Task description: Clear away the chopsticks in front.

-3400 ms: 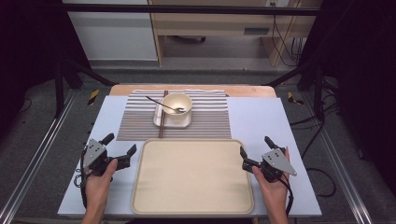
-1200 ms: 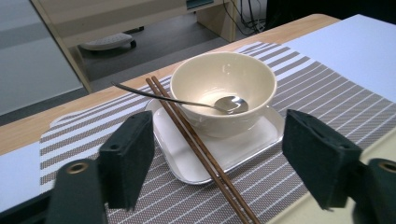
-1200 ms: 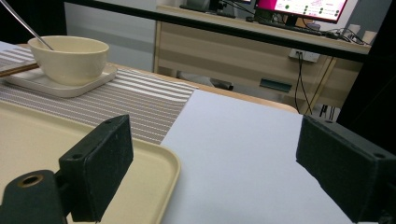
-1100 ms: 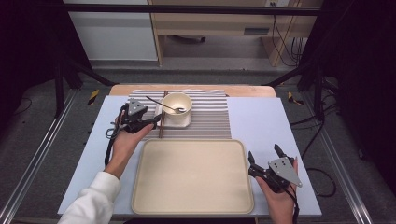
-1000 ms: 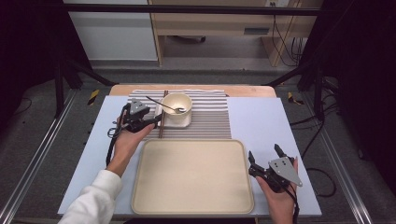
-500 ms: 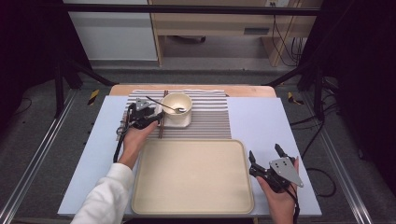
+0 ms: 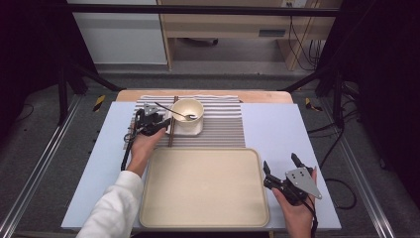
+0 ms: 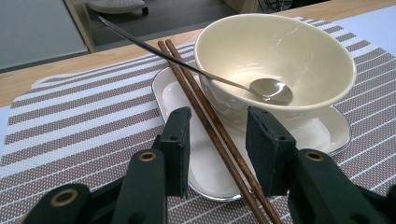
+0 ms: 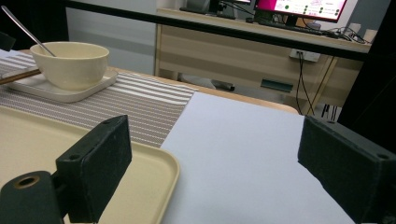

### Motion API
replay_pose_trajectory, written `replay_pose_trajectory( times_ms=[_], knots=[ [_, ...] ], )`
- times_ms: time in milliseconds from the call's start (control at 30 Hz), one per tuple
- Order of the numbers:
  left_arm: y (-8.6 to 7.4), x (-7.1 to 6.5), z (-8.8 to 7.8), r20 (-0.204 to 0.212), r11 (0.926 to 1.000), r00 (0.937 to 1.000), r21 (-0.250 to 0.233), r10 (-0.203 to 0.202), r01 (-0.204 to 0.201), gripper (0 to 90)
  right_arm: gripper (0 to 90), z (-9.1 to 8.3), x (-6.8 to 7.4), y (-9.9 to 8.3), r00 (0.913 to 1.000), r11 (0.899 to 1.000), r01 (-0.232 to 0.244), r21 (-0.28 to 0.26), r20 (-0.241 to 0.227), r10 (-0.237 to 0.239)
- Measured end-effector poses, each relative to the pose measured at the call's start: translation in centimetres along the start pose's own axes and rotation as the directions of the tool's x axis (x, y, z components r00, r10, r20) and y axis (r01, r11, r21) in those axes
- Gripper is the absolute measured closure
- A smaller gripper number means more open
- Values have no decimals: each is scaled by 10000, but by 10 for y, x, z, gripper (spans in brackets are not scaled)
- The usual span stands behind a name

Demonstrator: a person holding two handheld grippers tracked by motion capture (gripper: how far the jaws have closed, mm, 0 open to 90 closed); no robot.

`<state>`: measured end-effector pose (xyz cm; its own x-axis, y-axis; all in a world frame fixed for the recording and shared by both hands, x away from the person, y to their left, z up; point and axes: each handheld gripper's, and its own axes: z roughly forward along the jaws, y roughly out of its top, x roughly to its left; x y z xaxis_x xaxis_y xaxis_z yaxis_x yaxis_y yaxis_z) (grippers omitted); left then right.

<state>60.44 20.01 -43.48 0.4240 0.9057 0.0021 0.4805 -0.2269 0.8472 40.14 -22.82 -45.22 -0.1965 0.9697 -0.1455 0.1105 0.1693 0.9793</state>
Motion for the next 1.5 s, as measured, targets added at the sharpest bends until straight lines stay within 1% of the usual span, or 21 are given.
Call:
replay_pose_trajectory(
  times_ms=[167, 200, 300, 367, 600, 700, 733, 800, 900, 967, 1033, 1167, 1300, 1367, 1467, 1500],
  knots=[
    [-3, 1, 7, -3, 9996, 10000, 288, -59, 59, 627, 93, 0, 2, 0, 9999, 9999, 97, 33, -59, -97],
    [-4, 0, 10, -8, 9996, 9999, 259, -150, 150, 629, 94, 0, 2, 0, 9999, 10000, 91, 34, -53, -91],
    [-6, 0, 13, -23, 9991, 9999, 410, -122, 123, 638, 94, 0, 1, 0, 10000, 10000, 84, 42, -35, -84],
    [-7, 0, 15, -82, 9981, 9999, 611, -101, 105, 642, 94, 1, 1, 0, 10000, 9999, 94, 84, -26, -94],
    [-10, 1, 20, -189, 9969, 9992, 702, -343, 355, 658, 95, 1, 2, 0, 9999, 9998, 133, 131, -26, -132],
    [-10, 0, 20, -147, 9965, 9989, 711, -442, 451, 662, 95, 1, 2, -1, 9999, 9998, 133, 137, -26, -133],
    [-10, -1, 21, -128, 9957, 9984, 738, -545, 553, 663, 96, 1, 2, -1, 9999, 9998, 134, 148, -23, -134],
    [-10, -1, 22, -177, 9955, 9984, 769, -543, 555, 667, 96, 1, 2, -1, 9999, 9998, 136, 149, -25, -136],
    [-11, -2, 24, -288, 9933, 9968, 859, -752, 774, 680, 97, 1, 2, -1, 9999, 9998, 138, 154, -28, -138],
    [-12, -1, 25, -197, 9913, 9951, 881, -965, 978, 687, 97, 1, 2, -1, 9999, 9998, 133, 160, -30, -132],
    [-12, -2, 26, -204, 9908, 9948, 898, -997, 1012, 690, 98, 1, 2, -1, 9999, 9998, 123, 172, -37, -122],
    [-13, -3, 27, -111, 9875, 9918, 924, -1271, 1276, 699, 98, 2, 2, -1, 9999, 9998, 117, 167, -50, -116],
    [-13, -4, 28, -182, 9866, 9912, 951, -1312, 1324, 706, 100, 2, 2, -1, 9999, 9997, 142, 209, -55, -141],
    [-14, -4, 29, -181, 9840, 9885, 948, -1499, 1509, 710, 102, 2, 2, -1, 9999, 9997, 141, 224, -60, -139],
    [-14, -3, 30, -210, 9816, 9859, 923, -1659, 1671, 715, 104, 2, 2, -1, 9999, 9997, 139, 209, -65, -138],
    [-14, -3, 30, -231, 9808, 9858, 987, -1664, 1679, 718, 105, 2, 2, -1, 9999, 9997, 140, 209, -69, -139]
  ],
)
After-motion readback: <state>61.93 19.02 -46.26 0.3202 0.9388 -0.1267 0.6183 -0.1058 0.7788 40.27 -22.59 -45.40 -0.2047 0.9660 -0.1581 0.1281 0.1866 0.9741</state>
